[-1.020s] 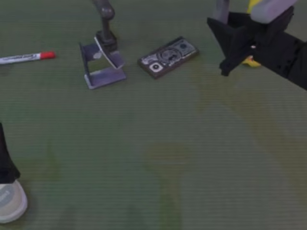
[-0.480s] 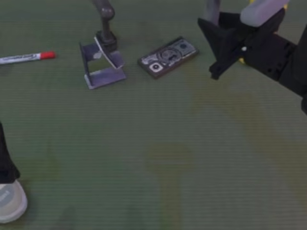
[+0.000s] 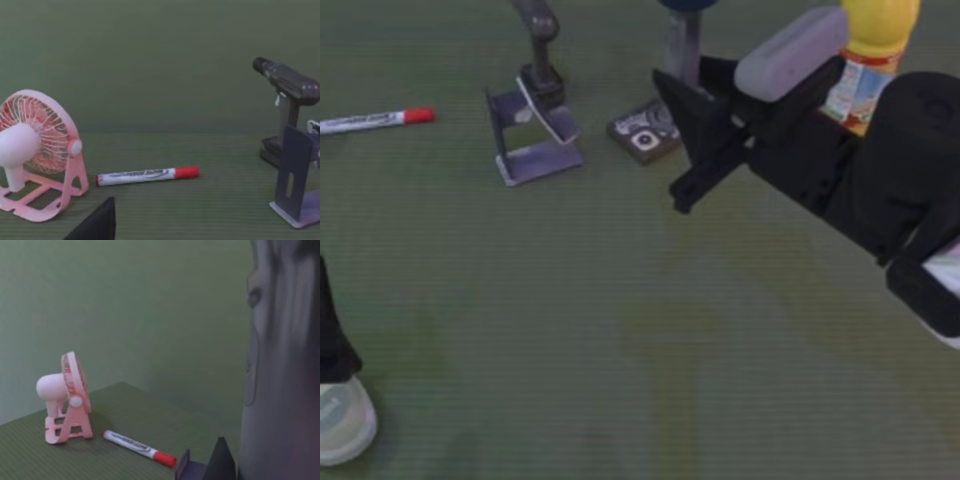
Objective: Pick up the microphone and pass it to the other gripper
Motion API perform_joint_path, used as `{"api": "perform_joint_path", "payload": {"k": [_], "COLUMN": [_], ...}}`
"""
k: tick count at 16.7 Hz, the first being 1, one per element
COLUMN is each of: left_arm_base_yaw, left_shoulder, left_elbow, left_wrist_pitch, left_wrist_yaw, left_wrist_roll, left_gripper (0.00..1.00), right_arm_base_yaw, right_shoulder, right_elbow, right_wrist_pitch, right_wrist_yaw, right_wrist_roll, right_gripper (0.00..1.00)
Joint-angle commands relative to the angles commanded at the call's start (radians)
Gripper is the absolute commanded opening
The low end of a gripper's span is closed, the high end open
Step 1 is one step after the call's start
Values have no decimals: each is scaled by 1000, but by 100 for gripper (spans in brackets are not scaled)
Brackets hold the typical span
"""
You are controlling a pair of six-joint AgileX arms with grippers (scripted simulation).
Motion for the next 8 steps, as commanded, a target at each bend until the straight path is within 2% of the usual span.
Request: {"api": "perform_joint_path", "payload": {"k": [8], "left_arm_base_yaw": [0], "left_shoulder": [0], "left_elbow": [0], "left_wrist_pitch": [0], "left_wrist_yaw": [0], "left_wrist_roll": [0], "left_gripper": [100], "right_arm_base_yaw": [4], "right_shoulder": [-1], "right_elbow": [-1], "right_wrist_pitch": [1], "right_wrist_yaw": [4], "right_wrist_roll": [0], "right_gripper": [0]}}
